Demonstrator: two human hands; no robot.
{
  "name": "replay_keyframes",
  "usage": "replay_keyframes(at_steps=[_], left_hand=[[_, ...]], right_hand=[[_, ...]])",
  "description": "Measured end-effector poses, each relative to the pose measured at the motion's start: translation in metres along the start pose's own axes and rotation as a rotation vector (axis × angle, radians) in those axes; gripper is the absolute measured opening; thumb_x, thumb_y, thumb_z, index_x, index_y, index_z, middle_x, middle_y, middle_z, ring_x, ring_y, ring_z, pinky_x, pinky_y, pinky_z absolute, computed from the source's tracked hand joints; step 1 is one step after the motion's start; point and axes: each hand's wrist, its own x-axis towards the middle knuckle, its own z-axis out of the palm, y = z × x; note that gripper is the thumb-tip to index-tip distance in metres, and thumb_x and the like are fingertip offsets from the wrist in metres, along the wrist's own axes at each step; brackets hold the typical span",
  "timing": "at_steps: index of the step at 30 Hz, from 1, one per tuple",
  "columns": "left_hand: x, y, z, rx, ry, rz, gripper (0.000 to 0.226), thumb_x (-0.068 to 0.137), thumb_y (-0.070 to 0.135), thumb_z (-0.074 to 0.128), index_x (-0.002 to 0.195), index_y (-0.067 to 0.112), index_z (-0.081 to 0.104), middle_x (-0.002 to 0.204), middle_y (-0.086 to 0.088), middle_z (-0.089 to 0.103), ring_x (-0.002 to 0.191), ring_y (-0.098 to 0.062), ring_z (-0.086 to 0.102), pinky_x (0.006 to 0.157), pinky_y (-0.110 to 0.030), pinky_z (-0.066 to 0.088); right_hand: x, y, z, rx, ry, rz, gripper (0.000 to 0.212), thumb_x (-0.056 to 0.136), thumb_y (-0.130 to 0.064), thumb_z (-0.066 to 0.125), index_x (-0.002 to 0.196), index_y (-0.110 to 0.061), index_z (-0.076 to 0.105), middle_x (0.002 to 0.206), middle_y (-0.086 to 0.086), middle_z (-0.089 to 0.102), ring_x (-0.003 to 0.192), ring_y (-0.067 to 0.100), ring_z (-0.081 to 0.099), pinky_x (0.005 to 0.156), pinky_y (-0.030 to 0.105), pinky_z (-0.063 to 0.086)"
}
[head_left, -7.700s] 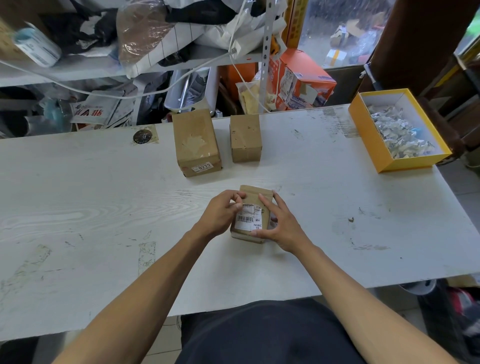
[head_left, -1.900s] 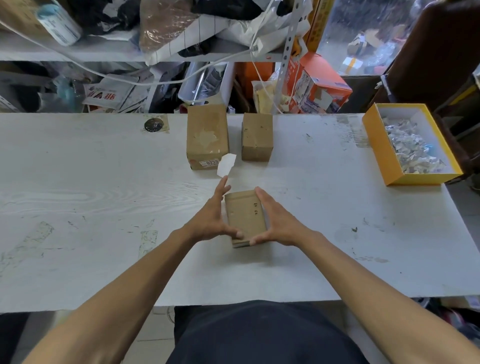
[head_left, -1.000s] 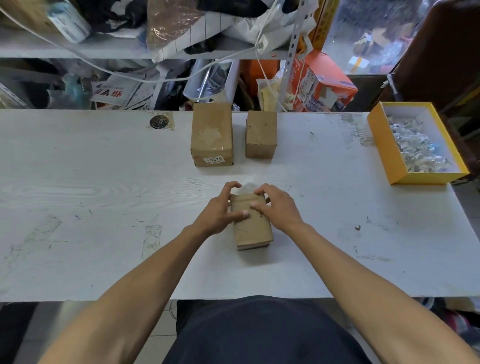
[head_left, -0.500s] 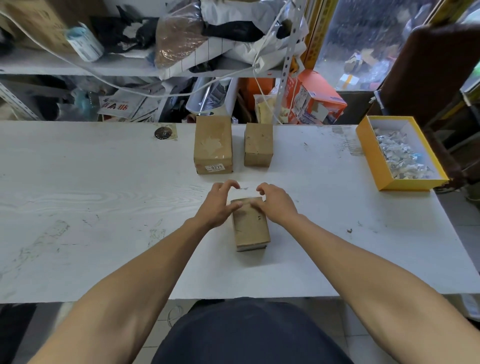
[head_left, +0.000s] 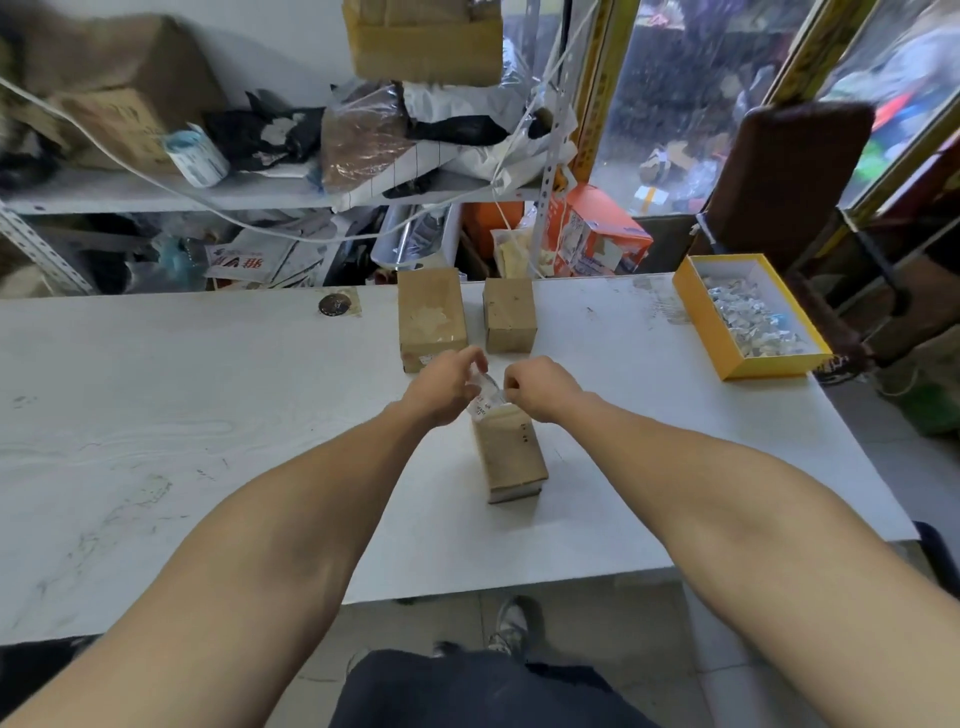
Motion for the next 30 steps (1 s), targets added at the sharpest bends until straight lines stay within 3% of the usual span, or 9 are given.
replay_keyframes(at_steps=[3,6,12,16,19,21,26,30], left_hand=[[-0.002,0.005,-0.005,-0.056,-0.009,-0.023,0.033,0.081,0.009,0.071,0.111,0.018,0.06,0.108,-0.008,0.062,0.096,-0.027,0.06,0.082,-0.046,0.054],[-0.008,0.015,-0.005,-0.112,-0.069,-0.043,0.045,0.072,0.016,0.083,0.112,0.018,0.064,0.106,-0.003,0.064,0.094,-0.022,0.061,0.079,-0.04,0.056],[-0.007,0.024,0.011,-0.114,-0.046,-0.08,0.015,0.085,0.022,0.074,0.098,0.016,0.07,0.087,-0.002,0.074,0.079,-0.021,0.071,0.071,-0.045,0.061],[-0.009,0.037,0.014,-0.155,-0.056,-0.083,0.021,0.087,0.02,0.073,0.106,0.011,0.072,0.094,-0.004,0.074,0.085,-0.019,0.071,0.079,-0.042,0.061],[-0.01,0.042,0.013,-0.12,-0.049,-0.072,0.016,0.085,0.013,0.072,0.101,0.011,0.072,0.094,-0.004,0.073,0.089,-0.021,0.068,0.079,-0.038,0.059],[-0.01,0.043,0.011,-0.112,-0.087,-0.093,0.02,0.081,0.006,0.075,0.099,0.011,0.068,0.091,-0.004,0.071,0.087,-0.021,0.068,0.071,-0.033,0.059],[-0.013,0.046,0.009,-0.18,-0.083,-0.142,0.035,0.074,-0.001,0.079,0.101,0.01,0.059,0.09,-0.007,0.073,0.079,-0.018,0.07,0.056,-0.024,0.053],[-0.011,0.047,0.013,-0.111,-0.002,-0.148,0.034,0.074,0.006,0.083,0.1,0.01,0.062,0.093,-0.003,0.072,0.081,-0.015,0.069,0.062,-0.024,0.055]], right_hand=[[-0.009,-0.001,-0.007,0.05,-0.025,-0.042,0.02,0.095,-0.02,0.053,0.095,-0.007,0.069,0.089,0.004,0.06,0.082,0.022,0.053,0.068,0.033,0.042],[-0.012,-0.002,-0.014,0.134,-0.056,-0.081,0.019,0.095,-0.023,0.057,0.095,-0.009,0.069,0.094,0.005,0.066,0.086,0.024,0.059,0.074,0.036,0.049],[-0.014,0.0,-0.022,0.194,-0.044,-0.054,0.021,0.094,-0.026,0.059,0.084,-0.01,0.068,0.088,0.008,0.07,0.084,0.026,0.064,0.069,0.037,0.053],[-0.018,0.011,-0.019,0.141,-0.025,-0.013,0.025,0.094,-0.023,0.056,0.091,-0.001,0.068,0.092,0.017,0.069,0.087,0.034,0.064,0.072,0.043,0.053],[-0.022,0.016,-0.014,0.171,0.012,-0.038,0.022,0.09,-0.028,0.065,0.096,-0.008,0.058,0.093,0.007,0.062,0.086,0.027,0.059,0.068,0.036,0.047],[-0.025,0.018,-0.012,0.252,0.007,-0.055,0.033,0.084,-0.031,0.074,0.101,-0.016,0.051,0.095,0.0,0.057,0.086,0.02,0.057,0.067,0.03,0.047],[-0.023,0.018,-0.015,0.197,-0.078,-0.159,0.018,0.087,-0.022,0.071,0.102,-0.013,0.067,0.098,0.003,0.068,0.088,0.02,0.064,0.075,0.031,0.056],[-0.022,0.016,-0.016,0.201,-0.106,-0.184,0.022,0.085,-0.025,0.073,0.102,-0.012,0.069,0.094,0.0,0.068,0.085,0.018,0.064,0.075,0.03,0.054]])
